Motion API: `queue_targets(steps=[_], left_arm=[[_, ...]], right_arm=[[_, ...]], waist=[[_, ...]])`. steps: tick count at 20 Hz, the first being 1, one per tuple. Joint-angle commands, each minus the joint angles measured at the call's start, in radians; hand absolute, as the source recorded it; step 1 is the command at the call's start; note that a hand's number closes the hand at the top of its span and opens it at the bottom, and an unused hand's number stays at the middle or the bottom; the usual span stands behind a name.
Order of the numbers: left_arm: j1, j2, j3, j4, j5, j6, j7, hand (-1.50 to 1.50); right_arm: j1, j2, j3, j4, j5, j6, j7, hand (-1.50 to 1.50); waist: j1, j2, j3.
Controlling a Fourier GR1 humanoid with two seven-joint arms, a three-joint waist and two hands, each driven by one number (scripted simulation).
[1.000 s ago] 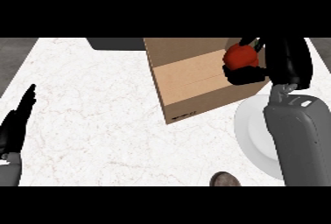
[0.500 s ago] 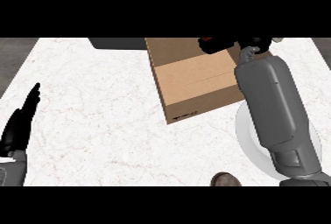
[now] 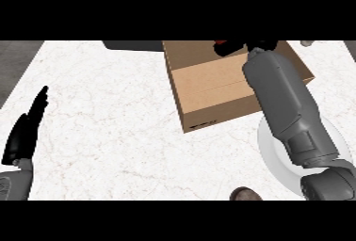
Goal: Pick the bell pepper from the plate and place it in the cardboard box
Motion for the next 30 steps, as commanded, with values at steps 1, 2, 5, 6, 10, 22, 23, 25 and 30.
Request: queue_targets(steps=[1,2,5,6,10,22,23,25,30], left_arm=[[-0.027,0.012,0.011,0.044,0.002,-0.006,-0.034,0.0],[-0.025,-0.003,-0.001,0.03,-0.011,0.009,-0.007,0.0],[0.012,-0.014,-0.008,-0.015,-0.01,0.01,-0.017,0.0],[-0.012,0.02,0.013,0.033,0.005,-0.021,-0.025,0.0],[0.018,0.006,-0.009,-0.056,-0.005,-0.017,0.013,0.0],[0.019,-0.006,0.015,-0.014,-0.02,0.019,0.022,0.0],[0.004,-0.018,0.019,0.044,-0.01,0.018,-0.022,0.0],[0.047,0.002,0.021,-0.031,-0.004,-0.006,0.008,0.0],[0.07,0.007,0.034,-0.066,0.0,-0.013,0.035,0.0]], right_arm=[[-0.023,0.051,-0.062,0.136,-0.043,-0.069,0.01,-1.5],[-0.061,0.017,-0.094,0.158,-0.066,-0.058,0.016,-1.5],[-0.037,-0.015,-0.121,0.221,-0.089,-0.084,-0.089,-1.5],[-0.049,0.009,-0.126,0.23,-0.095,-0.109,-0.097,-1.5],[-0.032,-0.024,-0.152,0.233,-0.12,-0.162,-0.233,-1.5],[-0.003,-0.019,-0.301,0.101,-0.331,-0.275,-0.481,-1.5],[-0.037,-0.077,-0.324,0.117,-0.353,-0.236,-0.484,-1.5],[0.038,-0.085,-0.343,0.073,-0.405,-0.188,-0.534,-1.5],[0.133,-0.152,-0.331,-0.029,-0.444,-0.112,-0.497,-1.5]], waist=[[0.005,0.006,0.0],[0.008,0.006,0.0],[0.018,0.006,0.001],[0.014,0.008,0.001],[0.02,0.004,0.002],[-0.038,-0.016,0.001],[-0.033,-0.01,0.0],[-0.042,-0.018,0.001],[-0.058,-0.026,0.0]])
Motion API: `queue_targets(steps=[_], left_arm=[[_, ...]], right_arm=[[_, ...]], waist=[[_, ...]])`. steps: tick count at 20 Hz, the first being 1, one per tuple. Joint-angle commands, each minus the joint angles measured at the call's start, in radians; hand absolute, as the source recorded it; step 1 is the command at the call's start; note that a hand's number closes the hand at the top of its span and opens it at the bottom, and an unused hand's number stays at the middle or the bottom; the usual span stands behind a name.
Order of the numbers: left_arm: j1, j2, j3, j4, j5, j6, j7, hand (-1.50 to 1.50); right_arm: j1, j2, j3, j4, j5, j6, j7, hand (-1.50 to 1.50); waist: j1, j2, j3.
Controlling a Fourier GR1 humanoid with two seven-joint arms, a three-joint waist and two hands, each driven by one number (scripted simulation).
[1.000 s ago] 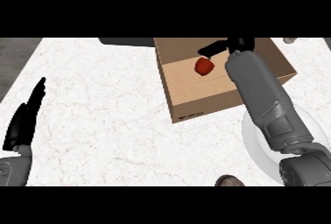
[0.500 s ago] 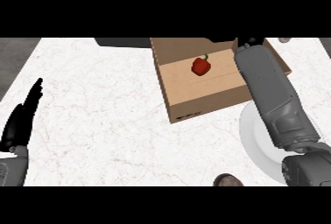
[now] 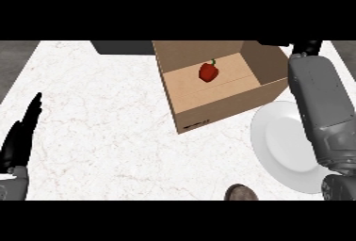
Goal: Pick the bell pepper from the plate and place it in the cardboard box
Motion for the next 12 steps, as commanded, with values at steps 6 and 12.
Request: queue_targets(steps=[6,12], left_arm=[[0.003,0.018,0.046,0.059,0.012,0.0,-0.032,0.0],[0.056,-0.011,0.025,-0.027,-0.002,0.01,0.001,0.0]], right_arm=[[0.288,-0.109,0.012,-0.299,-0.094,0.198,0.043,-1.5],[0.508,-0.187,0.022,-0.585,-0.182,0.424,0.132,-1.5]], waist=[[-0.04,-0.011,-0.001],[-0.03,-0.01,-0.001]])
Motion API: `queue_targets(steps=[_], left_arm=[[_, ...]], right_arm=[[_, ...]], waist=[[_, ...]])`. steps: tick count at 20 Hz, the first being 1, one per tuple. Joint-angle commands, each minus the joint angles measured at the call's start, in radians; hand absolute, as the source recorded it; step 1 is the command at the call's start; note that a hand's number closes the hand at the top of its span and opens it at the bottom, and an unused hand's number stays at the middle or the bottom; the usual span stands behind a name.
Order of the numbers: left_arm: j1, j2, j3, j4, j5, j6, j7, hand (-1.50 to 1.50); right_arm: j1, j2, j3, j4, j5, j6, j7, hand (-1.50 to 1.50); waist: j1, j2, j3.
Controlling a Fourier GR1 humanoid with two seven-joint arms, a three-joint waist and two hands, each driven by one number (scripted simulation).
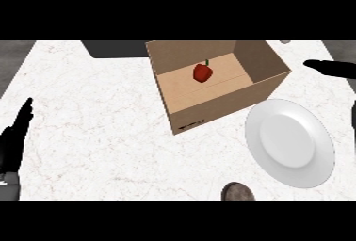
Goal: Pick the bell pepper from the plate and place it in the cardboard box
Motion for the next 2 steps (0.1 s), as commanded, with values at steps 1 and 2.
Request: queue_targets(steps=[1,2], left_arm=[[-0.022,-0.01,-0.015,-0.005,-0.021,0.009,0.034,0.0],[-0.012,0.008,-0.001,-0.043,0.001,-0.014,0.04,0.0]], right_arm=[[0.144,-0.057,0.027,-0.212,-0.039,0.144,0.091,-1.5],[0.185,-0.062,0.032,-0.249,-0.049,0.179,0.105,-1.5]], waist=[[0.002,0.003,0.0],[0.005,0.002,0.0]])
